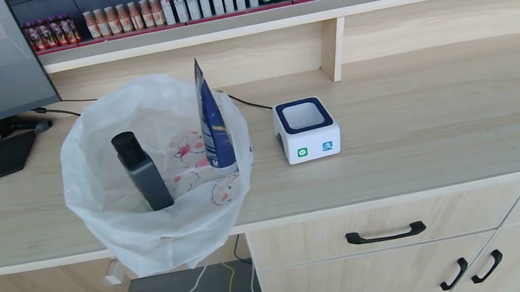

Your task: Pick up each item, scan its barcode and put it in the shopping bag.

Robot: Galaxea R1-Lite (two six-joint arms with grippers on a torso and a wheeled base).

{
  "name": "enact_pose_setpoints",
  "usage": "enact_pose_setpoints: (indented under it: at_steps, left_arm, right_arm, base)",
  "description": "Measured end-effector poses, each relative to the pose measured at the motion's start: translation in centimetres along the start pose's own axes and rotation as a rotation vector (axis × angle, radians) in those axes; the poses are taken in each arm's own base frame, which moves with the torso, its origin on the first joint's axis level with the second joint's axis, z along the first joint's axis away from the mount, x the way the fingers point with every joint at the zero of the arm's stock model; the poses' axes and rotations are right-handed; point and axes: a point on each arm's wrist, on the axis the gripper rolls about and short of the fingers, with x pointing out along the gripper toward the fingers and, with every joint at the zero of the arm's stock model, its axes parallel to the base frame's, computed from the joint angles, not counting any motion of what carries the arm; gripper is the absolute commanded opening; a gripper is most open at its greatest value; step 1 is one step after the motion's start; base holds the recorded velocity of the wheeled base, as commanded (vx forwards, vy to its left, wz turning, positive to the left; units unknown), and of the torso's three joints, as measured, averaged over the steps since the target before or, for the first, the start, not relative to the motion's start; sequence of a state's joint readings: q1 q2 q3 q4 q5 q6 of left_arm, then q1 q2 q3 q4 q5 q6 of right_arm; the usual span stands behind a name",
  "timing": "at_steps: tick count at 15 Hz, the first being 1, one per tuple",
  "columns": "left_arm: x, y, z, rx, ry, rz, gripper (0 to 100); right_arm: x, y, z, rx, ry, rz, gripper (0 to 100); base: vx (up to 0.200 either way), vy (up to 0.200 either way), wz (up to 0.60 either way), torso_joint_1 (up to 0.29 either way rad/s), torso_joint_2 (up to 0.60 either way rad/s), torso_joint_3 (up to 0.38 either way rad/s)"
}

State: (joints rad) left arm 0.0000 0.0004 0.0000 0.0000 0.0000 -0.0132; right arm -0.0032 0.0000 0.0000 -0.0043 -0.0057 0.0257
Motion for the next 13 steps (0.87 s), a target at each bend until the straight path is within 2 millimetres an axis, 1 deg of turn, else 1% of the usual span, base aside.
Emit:
enact_pose_setpoints:
  at_steps: [13]
  left_arm:
    - [0.0,0.0,0.0,0.011,0.0,0.0,100]
  right_arm:
    - [0.0,0.0,0.0,-0.018,0.0,0.001,100]
  base:
    - [0.0,0.0,0.0,0.0,0.0,0.0]
